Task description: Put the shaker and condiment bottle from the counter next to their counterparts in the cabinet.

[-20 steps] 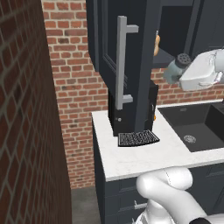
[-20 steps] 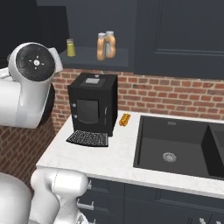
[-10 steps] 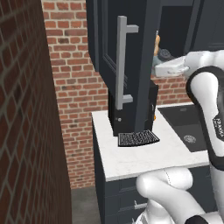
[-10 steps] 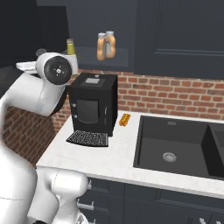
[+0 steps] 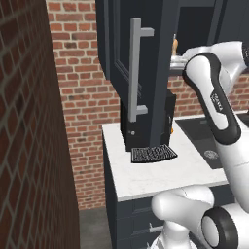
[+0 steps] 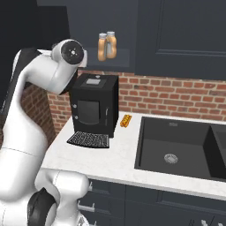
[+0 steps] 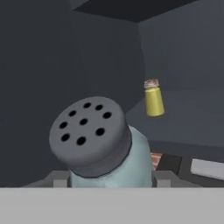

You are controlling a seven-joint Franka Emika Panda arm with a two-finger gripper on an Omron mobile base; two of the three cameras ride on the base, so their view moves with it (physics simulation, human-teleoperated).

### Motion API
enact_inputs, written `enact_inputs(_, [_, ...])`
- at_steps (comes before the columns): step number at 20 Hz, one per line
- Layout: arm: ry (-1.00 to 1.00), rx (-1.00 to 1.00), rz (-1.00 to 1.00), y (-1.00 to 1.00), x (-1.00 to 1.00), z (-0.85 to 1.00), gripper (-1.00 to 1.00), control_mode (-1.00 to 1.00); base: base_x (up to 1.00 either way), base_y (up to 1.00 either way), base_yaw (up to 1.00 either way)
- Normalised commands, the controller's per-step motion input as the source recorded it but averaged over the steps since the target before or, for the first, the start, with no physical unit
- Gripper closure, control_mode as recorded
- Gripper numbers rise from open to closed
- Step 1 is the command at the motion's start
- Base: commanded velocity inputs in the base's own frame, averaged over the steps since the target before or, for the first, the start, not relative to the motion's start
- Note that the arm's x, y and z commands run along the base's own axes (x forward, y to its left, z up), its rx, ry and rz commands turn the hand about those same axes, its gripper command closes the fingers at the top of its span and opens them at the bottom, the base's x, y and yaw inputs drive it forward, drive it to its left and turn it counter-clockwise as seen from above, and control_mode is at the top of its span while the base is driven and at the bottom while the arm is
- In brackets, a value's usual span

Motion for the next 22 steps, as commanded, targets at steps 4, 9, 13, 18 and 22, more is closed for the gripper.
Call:
enact_inputs(4, [0.08,0.0,0.0,0.0,0.25,-0.1,1.0,-1.0,0.0,0.0,0.0])
enact_inputs(9, [-0.04,-0.04,0.0,0.0,0.41,0.0,1.0,-1.0,0.0,0.0,0.0])
enact_inputs(13, [-0.07,-0.1,0.02,0.0,0.05,0.0,1.0,-1.0,0.0,0.0,0.0])
enact_inputs(18, [0.0,-0.07,0.05,0.0,0.14,-0.02,1.0,-1.0,0.0,0.0,0.0])
enact_inputs(22, [0.0,-0.03,0.0,0.0,0.21,0.0,1.0,-1.0,0.0,0.0,0.0])
